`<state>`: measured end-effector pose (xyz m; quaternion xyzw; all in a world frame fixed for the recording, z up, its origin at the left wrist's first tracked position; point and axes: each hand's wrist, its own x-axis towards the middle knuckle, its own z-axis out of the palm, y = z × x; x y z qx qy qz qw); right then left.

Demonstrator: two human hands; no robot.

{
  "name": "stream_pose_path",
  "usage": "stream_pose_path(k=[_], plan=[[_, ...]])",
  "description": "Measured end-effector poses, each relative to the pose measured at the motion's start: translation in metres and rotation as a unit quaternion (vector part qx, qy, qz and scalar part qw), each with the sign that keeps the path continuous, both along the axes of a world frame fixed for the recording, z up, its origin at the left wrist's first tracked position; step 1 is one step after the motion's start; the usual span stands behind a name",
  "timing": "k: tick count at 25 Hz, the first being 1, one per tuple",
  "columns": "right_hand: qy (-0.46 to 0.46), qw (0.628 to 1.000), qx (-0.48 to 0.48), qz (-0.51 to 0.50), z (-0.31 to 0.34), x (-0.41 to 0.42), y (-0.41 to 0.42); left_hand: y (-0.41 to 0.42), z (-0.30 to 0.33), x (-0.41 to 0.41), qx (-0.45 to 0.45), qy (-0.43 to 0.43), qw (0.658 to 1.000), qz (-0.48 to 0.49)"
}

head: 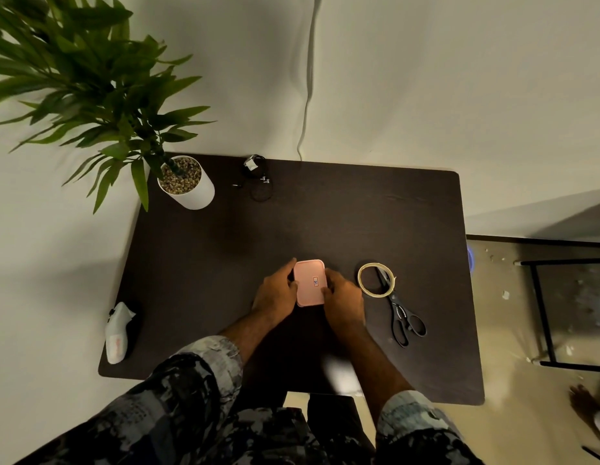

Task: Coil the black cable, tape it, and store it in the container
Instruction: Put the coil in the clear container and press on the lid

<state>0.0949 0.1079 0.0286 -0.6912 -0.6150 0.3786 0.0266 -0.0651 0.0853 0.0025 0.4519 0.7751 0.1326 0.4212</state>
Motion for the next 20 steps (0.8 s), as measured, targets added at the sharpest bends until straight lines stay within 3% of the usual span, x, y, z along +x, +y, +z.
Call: stream_pose_path(k=[4,9,15,20], plan=[[0.026,0.999,-0.033,-0.018,-0.001,0.001,0.002,0.005,0.003,0.0,-0.021,0.009,1.0,-0.01],[0.008,0.997,-0.067,0.049,-0.006,0.004,0.013,0.009,0.004,-0.001,-0.053,0.03,0.997,-0.049],[0.022,0.996,-0.082,0.04,-0.009,0.003,0.018,0.012,0.014,0.008,-0.073,0.002,0.997,-0.014],[-0.019,0.997,-0.053,0.059,-0.012,0.002,0.011,-0.004,0.02,0.002,-0.058,0.101,0.97,-0.215]])
